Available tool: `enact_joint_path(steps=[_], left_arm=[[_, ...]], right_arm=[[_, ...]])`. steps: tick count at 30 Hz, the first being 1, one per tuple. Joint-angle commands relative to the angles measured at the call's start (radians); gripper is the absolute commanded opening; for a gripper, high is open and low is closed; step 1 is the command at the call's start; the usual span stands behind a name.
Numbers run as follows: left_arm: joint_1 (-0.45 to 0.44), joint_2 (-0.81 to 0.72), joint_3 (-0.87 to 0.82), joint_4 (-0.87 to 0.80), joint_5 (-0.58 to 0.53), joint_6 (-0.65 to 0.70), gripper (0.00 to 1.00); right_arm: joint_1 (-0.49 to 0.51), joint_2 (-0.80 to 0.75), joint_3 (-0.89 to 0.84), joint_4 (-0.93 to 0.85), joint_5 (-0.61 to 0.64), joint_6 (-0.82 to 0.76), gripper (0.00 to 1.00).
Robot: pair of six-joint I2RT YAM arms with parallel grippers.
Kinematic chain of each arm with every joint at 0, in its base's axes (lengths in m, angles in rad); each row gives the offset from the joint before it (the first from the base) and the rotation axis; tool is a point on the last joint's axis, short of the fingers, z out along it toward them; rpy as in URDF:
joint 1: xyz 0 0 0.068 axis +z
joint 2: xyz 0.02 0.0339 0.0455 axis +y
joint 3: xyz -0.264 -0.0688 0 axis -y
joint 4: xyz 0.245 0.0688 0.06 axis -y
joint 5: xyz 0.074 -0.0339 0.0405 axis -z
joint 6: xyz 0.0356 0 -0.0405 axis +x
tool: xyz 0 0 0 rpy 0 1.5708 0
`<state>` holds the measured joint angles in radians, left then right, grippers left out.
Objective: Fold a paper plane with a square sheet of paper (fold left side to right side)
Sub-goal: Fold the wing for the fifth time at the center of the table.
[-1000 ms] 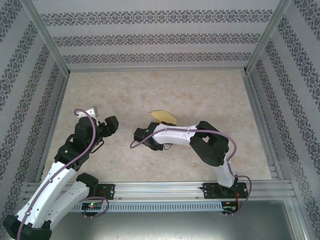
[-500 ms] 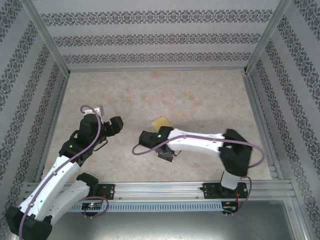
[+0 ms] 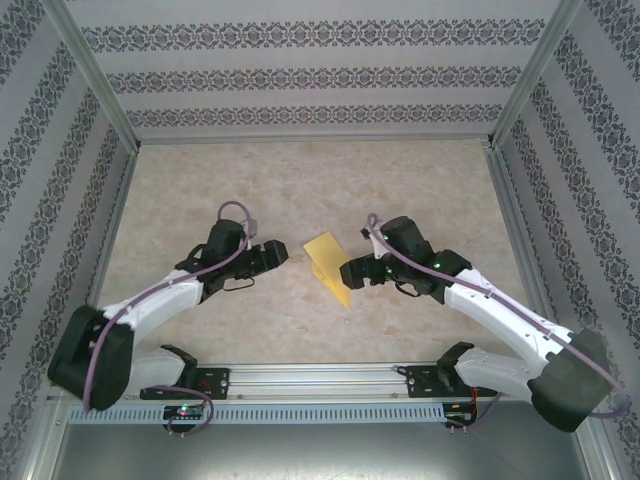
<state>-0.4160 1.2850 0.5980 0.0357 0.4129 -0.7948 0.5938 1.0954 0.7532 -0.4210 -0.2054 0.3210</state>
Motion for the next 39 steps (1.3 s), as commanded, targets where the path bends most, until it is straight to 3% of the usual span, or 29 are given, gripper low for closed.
enact_joint_path(steps=[1,8,14,23,30,39], left_arm=[[-0.038,0.107,0.068,0.167,0.084,-0.041,0.77],[-0.067,0.4,0.204,0.289,0.138,-0.078,0.67],[-0.069,0.575,0.304,0.324,0.168,-0.087,0.41],[-0.051,0.594,0.295,0.333,0.203,-0.003,0.04],[-0.017,0.582,0.255,0.355,0.31,0.112,0.0],[0.019,0.519,0.164,0.494,0.442,0.184,0.0]], right_arm=[[-0.06,0.009,-0.067,0.26,-0.211,0.156,0.98],[-0.115,0.035,-0.118,0.31,-0.249,0.182,0.98],[-0.177,0.037,-0.153,0.309,-0.299,0.183,0.97],[-0.272,0.08,-0.171,0.339,-0.428,0.166,0.97],[-0.28,0.206,-0.117,0.371,-0.469,0.141,0.94],[-0.281,0.46,-0.007,0.502,-0.647,0.13,0.69]])
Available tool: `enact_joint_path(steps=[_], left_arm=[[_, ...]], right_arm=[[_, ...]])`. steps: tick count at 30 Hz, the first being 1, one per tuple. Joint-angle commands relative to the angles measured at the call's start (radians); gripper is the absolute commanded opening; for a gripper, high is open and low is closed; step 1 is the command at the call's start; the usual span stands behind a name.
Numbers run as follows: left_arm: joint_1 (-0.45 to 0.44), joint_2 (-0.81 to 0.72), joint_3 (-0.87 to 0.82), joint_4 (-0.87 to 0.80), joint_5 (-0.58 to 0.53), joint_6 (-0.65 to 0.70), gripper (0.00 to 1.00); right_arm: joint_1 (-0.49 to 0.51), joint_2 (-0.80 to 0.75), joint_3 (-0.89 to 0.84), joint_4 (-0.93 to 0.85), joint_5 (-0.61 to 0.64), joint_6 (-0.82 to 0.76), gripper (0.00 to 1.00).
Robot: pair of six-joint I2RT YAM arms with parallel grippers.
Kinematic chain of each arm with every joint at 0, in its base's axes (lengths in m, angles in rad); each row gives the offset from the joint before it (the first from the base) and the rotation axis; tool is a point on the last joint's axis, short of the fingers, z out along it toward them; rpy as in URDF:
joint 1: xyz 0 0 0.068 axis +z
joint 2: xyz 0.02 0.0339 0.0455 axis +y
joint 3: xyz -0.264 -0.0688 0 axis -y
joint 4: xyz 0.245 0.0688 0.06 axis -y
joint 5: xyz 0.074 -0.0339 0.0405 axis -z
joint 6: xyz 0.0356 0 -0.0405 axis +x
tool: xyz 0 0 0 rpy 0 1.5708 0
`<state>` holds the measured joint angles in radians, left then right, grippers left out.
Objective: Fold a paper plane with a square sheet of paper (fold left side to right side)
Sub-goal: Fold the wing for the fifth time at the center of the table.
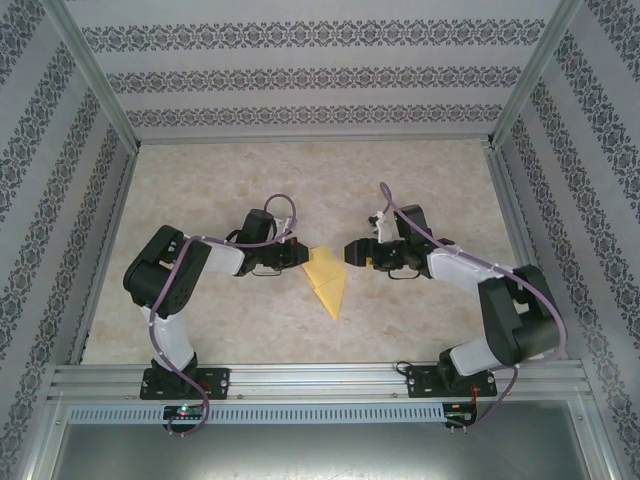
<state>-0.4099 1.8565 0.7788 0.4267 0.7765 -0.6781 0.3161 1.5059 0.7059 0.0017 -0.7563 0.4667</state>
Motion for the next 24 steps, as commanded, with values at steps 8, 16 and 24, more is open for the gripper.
enact_joint_path(steps=[8,16,24], left_arm=[[0.013,-0.082,-0.047,0.13,0.136,0.1,0.0],[0.011,-0.077,-0.047,0.141,0.147,0.1,0.0],[0.012,-0.065,-0.041,0.139,0.155,0.101,0.0]], right_arm=[[-0.002,0.216,0.102,0.149,-0.189,-0.023,0.6],[0.002,0.297,0.095,0.196,-0.237,-0.031,0.56],[0.005,0.336,0.066,0.264,-0.263,-0.01,0.47]])
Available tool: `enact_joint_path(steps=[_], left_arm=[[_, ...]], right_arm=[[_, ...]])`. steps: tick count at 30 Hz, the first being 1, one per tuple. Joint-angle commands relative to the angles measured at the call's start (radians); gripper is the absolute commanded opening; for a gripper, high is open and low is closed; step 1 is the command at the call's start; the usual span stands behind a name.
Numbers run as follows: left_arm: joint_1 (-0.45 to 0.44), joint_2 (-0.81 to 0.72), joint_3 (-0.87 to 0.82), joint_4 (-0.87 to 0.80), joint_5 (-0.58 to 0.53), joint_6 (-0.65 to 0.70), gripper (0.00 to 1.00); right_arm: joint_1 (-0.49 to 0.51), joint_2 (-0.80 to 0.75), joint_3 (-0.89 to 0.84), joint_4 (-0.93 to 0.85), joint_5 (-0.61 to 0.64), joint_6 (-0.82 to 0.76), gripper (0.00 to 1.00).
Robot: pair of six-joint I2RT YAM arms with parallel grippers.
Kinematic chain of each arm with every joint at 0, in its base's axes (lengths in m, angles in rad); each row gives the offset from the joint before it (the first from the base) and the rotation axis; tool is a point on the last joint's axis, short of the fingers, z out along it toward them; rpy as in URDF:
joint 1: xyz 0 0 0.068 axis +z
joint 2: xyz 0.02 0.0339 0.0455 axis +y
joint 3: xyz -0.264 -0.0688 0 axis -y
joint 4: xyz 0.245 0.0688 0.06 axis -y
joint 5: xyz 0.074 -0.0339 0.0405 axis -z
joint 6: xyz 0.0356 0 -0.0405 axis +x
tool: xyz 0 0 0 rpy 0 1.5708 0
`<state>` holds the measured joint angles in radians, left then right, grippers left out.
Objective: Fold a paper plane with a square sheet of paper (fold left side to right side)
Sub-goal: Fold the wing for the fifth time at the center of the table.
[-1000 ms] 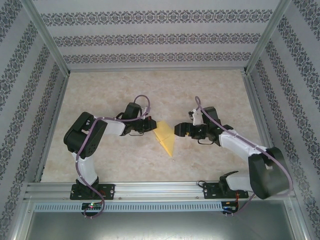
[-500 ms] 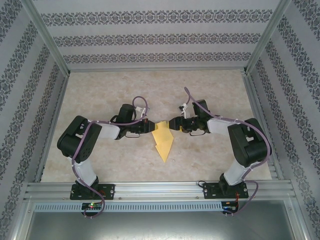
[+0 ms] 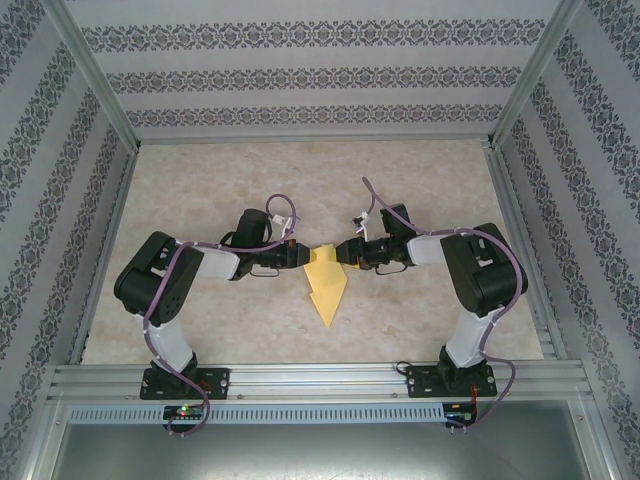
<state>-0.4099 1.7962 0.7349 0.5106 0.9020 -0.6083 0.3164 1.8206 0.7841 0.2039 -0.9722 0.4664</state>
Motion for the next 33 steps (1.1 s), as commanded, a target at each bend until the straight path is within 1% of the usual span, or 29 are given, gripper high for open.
enact_joint_path(steps=[1,6,11,14,19,20,23,24,26,29,30,33], left_arm=[[0.013,-0.004,0.003,0.051,0.029,0.033,0.0],[0.013,0.007,0.011,0.049,0.031,0.035,0.0],[0.012,0.018,0.022,0.031,0.034,0.049,0.0],[0.012,0.028,0.029,0.022,0.037,0.058,0.0],[0.012,0.054,0.047,0.014,0.046,0.07,0.0],[0.012,0.058,0.053,0.008,0.045,0.071,0.03],[0.014,0.054,0.076,-0.048,0.017,0.101,0.37],[0.014,0.047,0.08,-0.072,-0.003,0.117,0.44],[0.021,0.015,0.087,-0.133,-0.062,0.154,0.52],[0.033,-0.066,0.085,-0.237,-0.187,0.203,0.67],[0.034,-0.106,0.08,-0.277,-0.246,0.223,0.7],[0.032,-0.258,0.031,-0.352,-0.374,0.25,0.77]], right_arm=[[0.005,0.023,-0.016,0.076,-0.053,-0.004,0.45],[0.005,0.005,-0.034,0.085,-0.042,-0.009,0.32],[-0.004,-0.046,-0.067,0.073,0.032,-0.025,0.21],[-0.003,-0.069,-0.077,0.08,0.028,-0.023,0.14],[-0.003,-0.099,-0.078,0.041,0.038,-0.041,0.03],[-0.003,-0.1,-0.077,0.035,0.036,-0.043,0.0],[-0.005,-0.114,-0.076,0.005,0.057,-0.045,0.0],[-0.004,-0.121,-0.075,-0.016,0.074,-0.047,0.0],[-0.006,-0.132,-0.065,-0.064,0.099,-0.055,0.0],[-0.006,-0.151,-0.056,-0.116,0.132,-0.036,0.0],[-0.006,-0.161,-0.058,-0.128,0.142,-0.021,0.0],[-0.006,-0.195,-0.061,-0.147,0.169,0.036,0.0]])
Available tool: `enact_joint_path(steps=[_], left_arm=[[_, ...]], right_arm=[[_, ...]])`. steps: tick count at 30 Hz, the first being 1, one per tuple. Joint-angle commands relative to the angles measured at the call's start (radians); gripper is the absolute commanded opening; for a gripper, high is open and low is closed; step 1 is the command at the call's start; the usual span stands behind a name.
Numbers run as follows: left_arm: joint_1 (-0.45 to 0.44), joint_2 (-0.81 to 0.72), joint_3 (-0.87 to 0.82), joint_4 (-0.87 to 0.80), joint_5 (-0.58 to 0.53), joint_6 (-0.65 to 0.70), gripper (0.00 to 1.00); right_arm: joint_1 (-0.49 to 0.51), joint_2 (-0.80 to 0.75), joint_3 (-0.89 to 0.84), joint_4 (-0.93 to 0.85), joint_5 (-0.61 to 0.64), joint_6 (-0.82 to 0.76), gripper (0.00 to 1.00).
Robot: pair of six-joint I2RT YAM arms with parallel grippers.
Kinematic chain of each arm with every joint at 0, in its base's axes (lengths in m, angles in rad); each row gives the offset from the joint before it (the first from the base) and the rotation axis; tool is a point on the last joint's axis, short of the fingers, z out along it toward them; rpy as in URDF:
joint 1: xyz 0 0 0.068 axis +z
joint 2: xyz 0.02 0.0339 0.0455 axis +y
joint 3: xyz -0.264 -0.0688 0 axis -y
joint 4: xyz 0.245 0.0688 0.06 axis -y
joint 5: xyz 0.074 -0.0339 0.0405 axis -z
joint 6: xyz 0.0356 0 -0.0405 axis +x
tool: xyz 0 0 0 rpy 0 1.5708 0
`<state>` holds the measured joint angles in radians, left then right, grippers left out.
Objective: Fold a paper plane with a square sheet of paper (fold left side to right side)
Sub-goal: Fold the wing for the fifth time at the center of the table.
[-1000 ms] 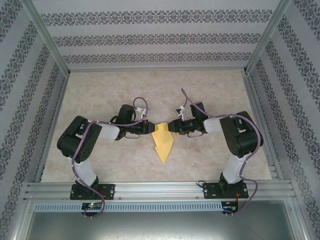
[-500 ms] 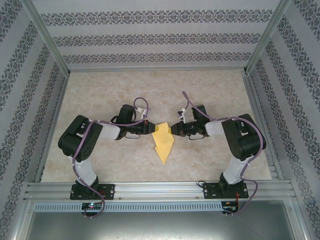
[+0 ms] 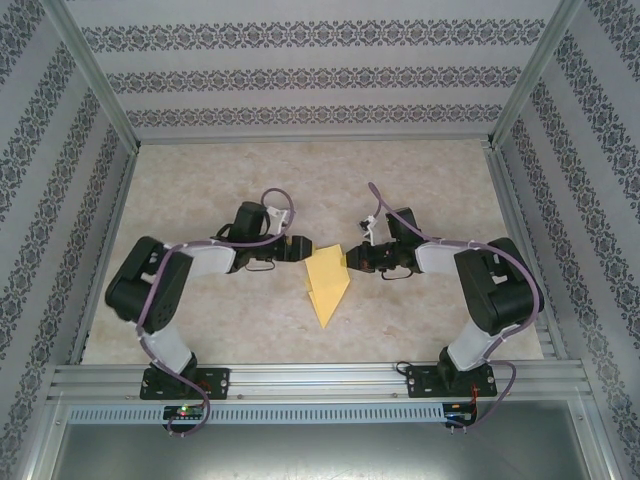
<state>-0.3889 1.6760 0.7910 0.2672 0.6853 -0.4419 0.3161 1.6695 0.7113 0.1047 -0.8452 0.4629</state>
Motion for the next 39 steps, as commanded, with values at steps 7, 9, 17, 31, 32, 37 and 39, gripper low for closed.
enact_joint_path(steps=[7,9,17,31,32,37,39], left_arm=[[-0.224,-0.484,-0.072,-0.417,-0.511,0.143,0.75],[-0.343,-0.519,-0.068,-0.468,-0.592,0.108,0.74],[-0.685,-0.341,0.041,-0.576,-0.886,-0.006,0.74],[-0.804,0.081,0.35,-0.796,-1.096,-0.106,0.7],[-0.804,0.097,0.361,-0.803,-1.099,-0.111,0.68],[-0.804,0.16,0.4,-0.854,-1.144,-0.145,0.57],[-0.804,0.18,0.412,-0.869,-1.155,-0.153,0.52]], right_arm=[[-0.001,-0.068,0.054,-0.113,0.072,0.134,0.0],[0.005,-0.07,0.069,-0.124,0.075,0.159,0.0],[0.047,-0.067,0.118,-0.18,0.119,0.211,0.0],[0.068,-0.067,0.124,-0.183,0.151,0.252,0.0],[0.068,-0.065,0.125,-0.185,0.152,0.251,0.0],[0.07,-0.059,0.124,-0.189,0.153,0.247,0.0],[0.071,-0.055,0.126,-0.188,0.152,0.247,0.0]])
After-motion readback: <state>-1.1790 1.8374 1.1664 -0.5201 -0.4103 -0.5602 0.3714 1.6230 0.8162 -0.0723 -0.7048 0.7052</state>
